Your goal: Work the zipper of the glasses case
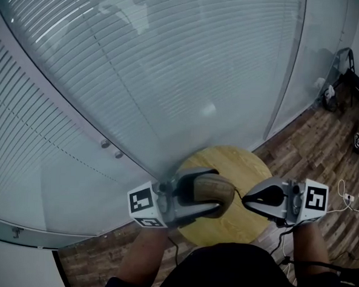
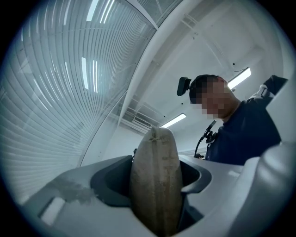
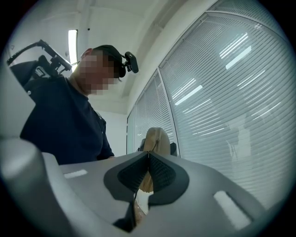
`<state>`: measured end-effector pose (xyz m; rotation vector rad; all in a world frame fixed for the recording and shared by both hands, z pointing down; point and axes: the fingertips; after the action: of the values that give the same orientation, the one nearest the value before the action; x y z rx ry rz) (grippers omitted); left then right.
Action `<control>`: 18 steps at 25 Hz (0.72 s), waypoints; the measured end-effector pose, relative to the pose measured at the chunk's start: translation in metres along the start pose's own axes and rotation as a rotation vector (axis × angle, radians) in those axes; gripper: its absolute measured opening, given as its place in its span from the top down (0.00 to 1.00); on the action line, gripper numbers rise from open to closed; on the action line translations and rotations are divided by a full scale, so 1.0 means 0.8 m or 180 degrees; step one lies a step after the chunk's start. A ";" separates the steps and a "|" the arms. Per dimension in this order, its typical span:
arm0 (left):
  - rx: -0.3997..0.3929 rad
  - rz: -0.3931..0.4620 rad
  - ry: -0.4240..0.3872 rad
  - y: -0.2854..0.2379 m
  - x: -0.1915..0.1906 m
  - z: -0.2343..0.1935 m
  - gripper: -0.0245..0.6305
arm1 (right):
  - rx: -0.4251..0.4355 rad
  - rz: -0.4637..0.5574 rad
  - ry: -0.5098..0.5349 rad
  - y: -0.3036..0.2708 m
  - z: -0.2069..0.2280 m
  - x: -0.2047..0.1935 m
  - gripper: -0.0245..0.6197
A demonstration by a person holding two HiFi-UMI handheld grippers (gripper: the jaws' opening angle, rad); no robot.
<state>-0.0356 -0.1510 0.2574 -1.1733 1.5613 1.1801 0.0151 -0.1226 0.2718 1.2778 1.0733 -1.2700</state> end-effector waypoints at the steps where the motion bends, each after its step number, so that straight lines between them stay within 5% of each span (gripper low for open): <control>1: -0.0014 0.0027 -0.0012 -0.001 0.003 0.002 0.51 | 0.0008 0.0007 0.0021 -0.001 -0.002 0.003 0.95; 11: 0.0002 0.0798 0.0117 0.028 0.081 -0.002 0.51 | 0.0066 -0.0625 0.0487 -0.033 -0.020 -0.030 0.95; 18: 0.0044 0.0712 0.0001 0.012 0.105 0.005 0.51 | 0.0099 -0.0564 0.0415 -0.043 -0.022 -0.033 0.95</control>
<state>-0.0629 -0.1619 0.1778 -1.0092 1.7322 1.3100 -0.0187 -0.0998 0.2954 1.3268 1.2877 -1.3540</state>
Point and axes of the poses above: the fingertips, and each gripper's own axes: y backward along the fingers, z to its right, x out of its top, and after that the axes turned 7 degrees about -z, right-handed
